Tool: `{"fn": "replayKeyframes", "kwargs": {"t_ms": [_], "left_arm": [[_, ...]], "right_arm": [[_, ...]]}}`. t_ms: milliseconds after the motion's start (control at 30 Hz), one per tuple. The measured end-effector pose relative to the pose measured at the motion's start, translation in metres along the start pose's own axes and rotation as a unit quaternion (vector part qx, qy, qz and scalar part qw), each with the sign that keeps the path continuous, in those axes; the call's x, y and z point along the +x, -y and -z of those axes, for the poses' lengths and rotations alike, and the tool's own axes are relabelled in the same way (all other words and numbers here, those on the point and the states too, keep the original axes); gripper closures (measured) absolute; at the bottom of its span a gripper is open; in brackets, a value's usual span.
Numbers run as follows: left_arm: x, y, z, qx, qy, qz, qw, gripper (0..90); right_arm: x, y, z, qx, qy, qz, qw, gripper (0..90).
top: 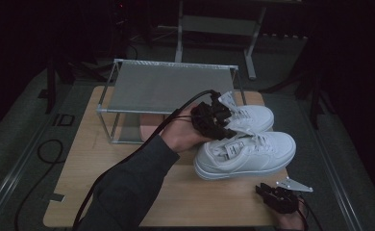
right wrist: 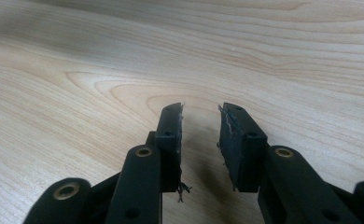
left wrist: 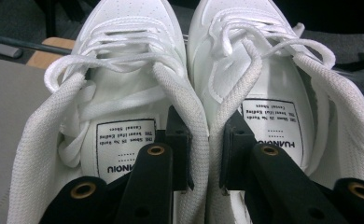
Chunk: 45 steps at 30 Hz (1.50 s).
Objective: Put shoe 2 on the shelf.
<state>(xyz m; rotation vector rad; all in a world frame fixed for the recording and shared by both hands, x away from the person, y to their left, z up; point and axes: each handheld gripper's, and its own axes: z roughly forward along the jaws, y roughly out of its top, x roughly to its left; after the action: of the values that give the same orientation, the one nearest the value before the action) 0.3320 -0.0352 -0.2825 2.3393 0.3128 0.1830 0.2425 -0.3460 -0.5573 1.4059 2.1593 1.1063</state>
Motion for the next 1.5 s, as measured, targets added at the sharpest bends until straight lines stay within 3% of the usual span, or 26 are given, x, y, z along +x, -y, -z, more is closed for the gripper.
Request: {"fn": "replayKeyframes", "kwargs": {"t_ms": [233,800,1067,1500], "left_arm": [[0.01,-0.014,0.0,-0.012,-0.013,0.013,0.9998,77.1],[0.033,-0.054,-0.02,-0.013,-0.034,0.012,0.9992,77.0],[0.045,-0.066,-0.022,-0.018,-0.048,0.027,0.9983,77.0],[0.074,-0.065,-0.019,-0.014,-0.098,0.075,0.9923,77.0]], "right_arm": [[0.0,0.0,0.0,0.001,0.0,-0.001,1.0,68.7],[0.0,0.0,0.0,0.001,0.0,-0.001,1.0,68.7],[0.0,0.0,0.001,0.001,0.0,0.0,1.0,68.7],[0.0,0.0,0.001,0.0,0.0,-0.001,1.0,68.7]]}}
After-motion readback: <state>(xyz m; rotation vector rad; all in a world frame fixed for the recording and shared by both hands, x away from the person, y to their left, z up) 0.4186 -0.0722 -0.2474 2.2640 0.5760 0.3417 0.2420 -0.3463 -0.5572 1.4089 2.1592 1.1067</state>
